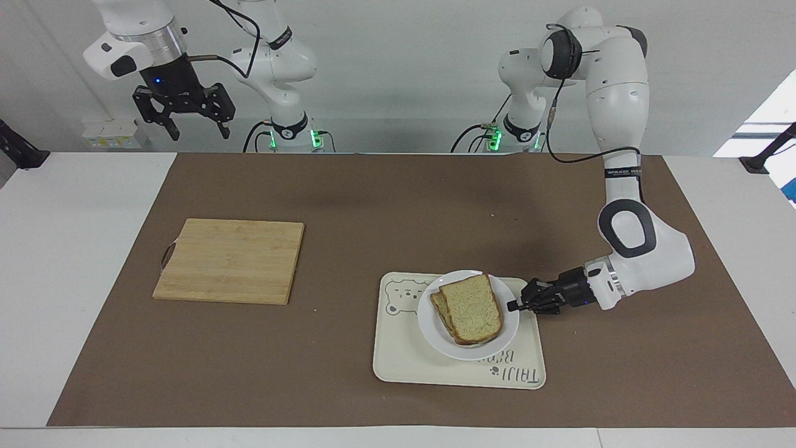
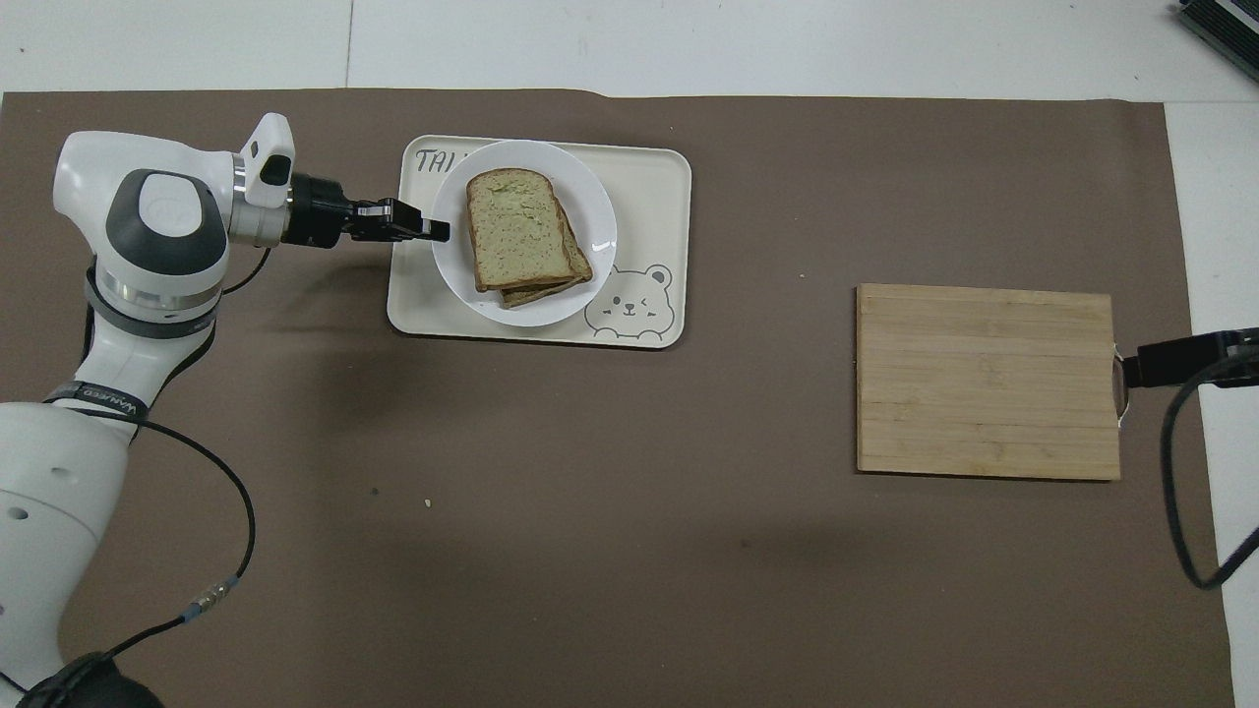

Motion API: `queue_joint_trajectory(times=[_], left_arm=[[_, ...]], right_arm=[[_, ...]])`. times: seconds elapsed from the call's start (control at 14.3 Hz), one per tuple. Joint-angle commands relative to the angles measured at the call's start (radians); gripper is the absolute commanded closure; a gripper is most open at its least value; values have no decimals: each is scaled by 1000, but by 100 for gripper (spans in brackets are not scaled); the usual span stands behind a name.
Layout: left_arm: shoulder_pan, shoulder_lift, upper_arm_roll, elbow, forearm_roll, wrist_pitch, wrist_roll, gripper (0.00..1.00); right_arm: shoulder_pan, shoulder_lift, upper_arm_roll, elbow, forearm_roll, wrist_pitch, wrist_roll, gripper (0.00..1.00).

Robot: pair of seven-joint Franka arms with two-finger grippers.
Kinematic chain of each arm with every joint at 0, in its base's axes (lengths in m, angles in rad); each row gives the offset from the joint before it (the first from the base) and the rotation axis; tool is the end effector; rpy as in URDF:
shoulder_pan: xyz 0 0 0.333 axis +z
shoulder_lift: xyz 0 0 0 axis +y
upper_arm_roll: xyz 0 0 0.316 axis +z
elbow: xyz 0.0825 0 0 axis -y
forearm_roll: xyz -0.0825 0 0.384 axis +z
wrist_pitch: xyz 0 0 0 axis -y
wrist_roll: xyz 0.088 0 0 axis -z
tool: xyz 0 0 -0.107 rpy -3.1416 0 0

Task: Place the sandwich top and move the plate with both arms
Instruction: 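Slide the plate with the left gripper onto the white tray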

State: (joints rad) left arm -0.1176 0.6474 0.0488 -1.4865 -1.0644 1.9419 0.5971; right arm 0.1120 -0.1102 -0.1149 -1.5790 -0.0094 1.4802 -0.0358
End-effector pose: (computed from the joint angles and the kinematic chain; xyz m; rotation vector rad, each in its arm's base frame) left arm 0.7030 -0.1141 0.3065 2.2084 -0.1732 0.0906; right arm 0.5103 -0.0065 0.6709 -3.1381 -0.0512 -0.0168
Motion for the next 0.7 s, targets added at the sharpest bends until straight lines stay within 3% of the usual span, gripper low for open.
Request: queue_joint_trajectory(times=[0.0, 0.42, 0.49, 0.56, 0.63], left_arm=[[-53, -12, 9, -43, -23, 55, -10, 100], [-56, -22, 17, -89, -13, 98, -42, 100], [-56, -23, 20, -96, -11, 95, -49, 92], [-57, -23, 20, -98, -5, 103, -51, 73], [-59, -23, 22, -92, 20, 126, -49, 38]], right_arm=[[-8, -3, 3, -7, 0, 14, -21, 0], [-9, -3, 3, -7, 0, 14, -21, 0], [-8, -3, 3, -7, 0, 14, -21, 0], [-9, -3, 3, -7, 0, 14, -21, 0], [-9, -3, 3, -7, 0, 14, -21, 0]])
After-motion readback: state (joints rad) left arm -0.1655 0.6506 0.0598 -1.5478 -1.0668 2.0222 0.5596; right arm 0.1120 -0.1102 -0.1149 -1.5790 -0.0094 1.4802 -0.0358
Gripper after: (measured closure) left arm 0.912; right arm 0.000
